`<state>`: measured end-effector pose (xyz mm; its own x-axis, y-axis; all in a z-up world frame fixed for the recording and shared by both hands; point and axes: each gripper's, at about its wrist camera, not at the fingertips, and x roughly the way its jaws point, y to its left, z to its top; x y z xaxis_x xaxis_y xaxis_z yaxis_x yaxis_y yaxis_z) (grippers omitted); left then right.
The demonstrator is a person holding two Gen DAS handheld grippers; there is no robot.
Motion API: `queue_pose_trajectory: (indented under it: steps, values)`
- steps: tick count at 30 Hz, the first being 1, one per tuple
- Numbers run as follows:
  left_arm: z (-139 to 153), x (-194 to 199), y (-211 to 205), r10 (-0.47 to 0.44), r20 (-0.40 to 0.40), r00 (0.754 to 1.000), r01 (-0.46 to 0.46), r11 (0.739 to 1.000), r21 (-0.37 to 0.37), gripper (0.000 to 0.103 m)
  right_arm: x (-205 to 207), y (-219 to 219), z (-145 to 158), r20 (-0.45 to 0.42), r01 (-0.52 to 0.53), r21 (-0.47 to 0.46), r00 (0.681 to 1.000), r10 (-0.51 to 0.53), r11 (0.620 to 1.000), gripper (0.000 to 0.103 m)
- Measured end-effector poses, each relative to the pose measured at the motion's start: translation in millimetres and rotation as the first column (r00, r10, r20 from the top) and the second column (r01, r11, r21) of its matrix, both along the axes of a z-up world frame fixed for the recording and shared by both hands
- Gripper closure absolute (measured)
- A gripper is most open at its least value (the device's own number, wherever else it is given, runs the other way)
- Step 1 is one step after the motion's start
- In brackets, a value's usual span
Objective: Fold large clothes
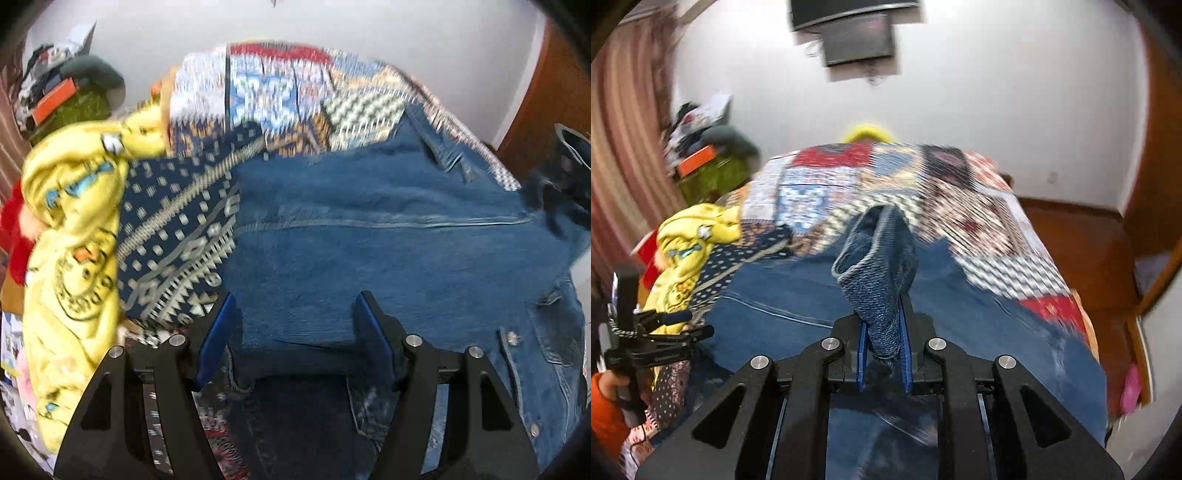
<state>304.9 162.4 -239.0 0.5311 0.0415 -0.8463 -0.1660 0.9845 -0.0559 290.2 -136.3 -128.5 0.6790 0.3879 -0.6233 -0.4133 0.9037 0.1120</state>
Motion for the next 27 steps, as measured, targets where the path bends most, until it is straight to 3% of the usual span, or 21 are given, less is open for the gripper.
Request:
queue_pose_trajectory:
  steps: [4,9,15,19,22,24,27]
  values:
    - [-29.6,1.9,-4.1,0.002,-0.059,0.998,-0.002,1.0,0.006,0.036,7.4,-34.7,-34.0,-0.118,0.063,0.03,0.991,-0.059,0.998,0.09]
    - [-34.1,-4.8,-11.9,-0.002,-0.048,0.999,0.004,0.998,0.056,0.034,11.8,-58.6,-78.0,-0.252,0.111,0.013,0.962,-0.104,0.994,0.09]
    - [-30.9,-7.2,-15.8,0.006,-0.081,0.997,-0.001,0.998,0.07,0.034,7.2,-93.1,-86.9,-0.319,0.162,0.026,0.936,-0.146,0.986,0.091]
    - [-19.7,-14.6,-28.3,-0.019,-0.084,0.996,0.026,0.996,0.085,0.034,-6.2,-114.4,-75.7,-0.293,0.195,0.004,0.938,-0.185,0.981,0.09]
    - [-5.2,-20.8,-44.6,-0.045,-0.06,0.997,0.051,0.995,0.09,0.034,-14.6,-140.8,-64.4,-0.274,0.233,0.025,0.937,-0.218,0.972,0.071]
    - [5.6,-22.7,-53.6,-0.063,-0.04,0.997,0.066,0.994,0.085,0.034,-20.8,-156.8,-55.7,-0.251,0.275,0.033,0.933,-0.258,0.961,0.044]
    - [28.8,-25.8,-72.6,-0.095,0.009,0.995,0.094,0.994,0.062,0.034,-33.4,-187.1,-44.8,-0.219,0.339,0.04,0.921,-0.323,0.94,0.03]
